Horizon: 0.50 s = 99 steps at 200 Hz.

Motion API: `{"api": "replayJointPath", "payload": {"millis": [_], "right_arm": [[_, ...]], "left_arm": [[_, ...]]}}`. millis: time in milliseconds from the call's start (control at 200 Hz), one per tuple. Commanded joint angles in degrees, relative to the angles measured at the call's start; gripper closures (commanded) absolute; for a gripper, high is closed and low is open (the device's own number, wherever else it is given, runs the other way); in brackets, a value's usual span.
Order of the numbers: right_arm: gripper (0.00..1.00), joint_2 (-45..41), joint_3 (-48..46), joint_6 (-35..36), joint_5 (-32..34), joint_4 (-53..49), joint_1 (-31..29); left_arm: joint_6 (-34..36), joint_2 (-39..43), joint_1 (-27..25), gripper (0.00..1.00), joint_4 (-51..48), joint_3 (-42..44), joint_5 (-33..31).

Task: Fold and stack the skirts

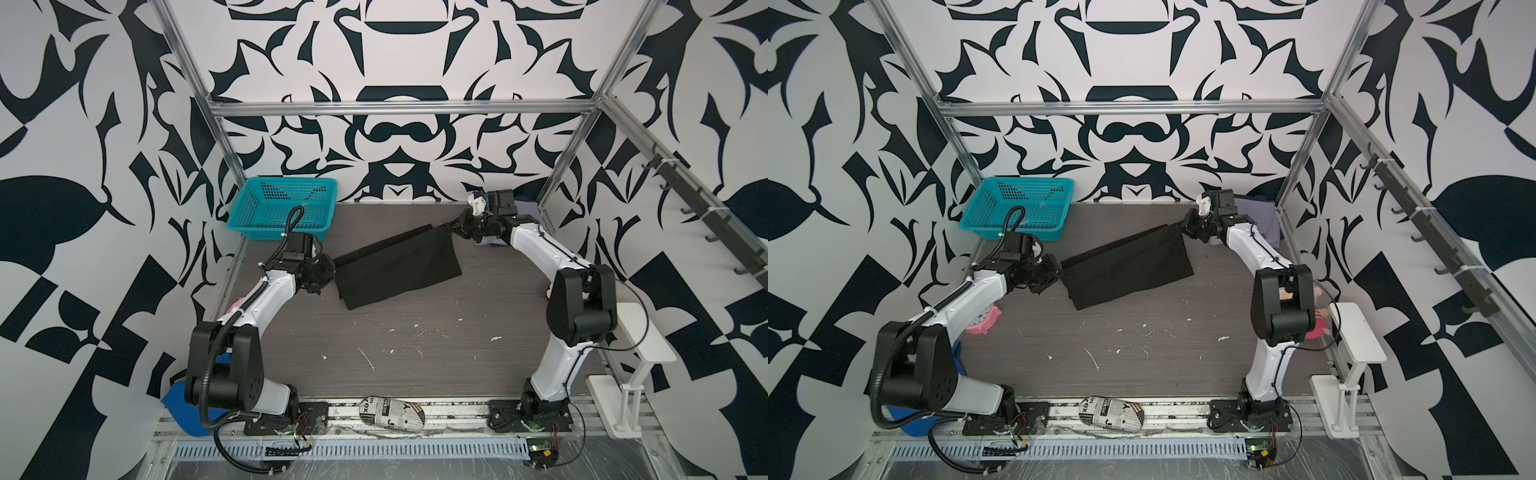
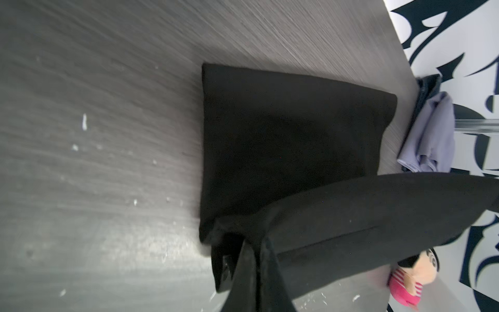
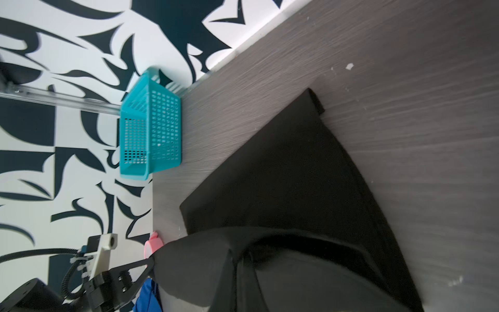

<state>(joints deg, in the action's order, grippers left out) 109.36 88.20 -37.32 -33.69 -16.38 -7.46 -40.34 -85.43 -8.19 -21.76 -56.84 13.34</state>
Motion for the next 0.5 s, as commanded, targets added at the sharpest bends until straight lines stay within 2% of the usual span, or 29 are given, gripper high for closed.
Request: {"api": "replayJointPath", "payload": {"millis": [0,155,490], "right_arm": [[1.00,2.74,6.78,-0.27,1.86,2.44,0.34],[1.00,7.08,11.56,-1.43,1.00,2.41,0.27],[1.00,8.69,16.67,-2.09,1.78,1.40,0.28]], "left_arm": [[3.60,-3.34,1.06,1.00,-0.74,-3.70,-0.07],[5.85,-7.07,1.66,1.00,-4.01,-8.60,0.49],[7.71,-6.20,2.93,1.00,-9.29,-14.32,-0.22]]}}
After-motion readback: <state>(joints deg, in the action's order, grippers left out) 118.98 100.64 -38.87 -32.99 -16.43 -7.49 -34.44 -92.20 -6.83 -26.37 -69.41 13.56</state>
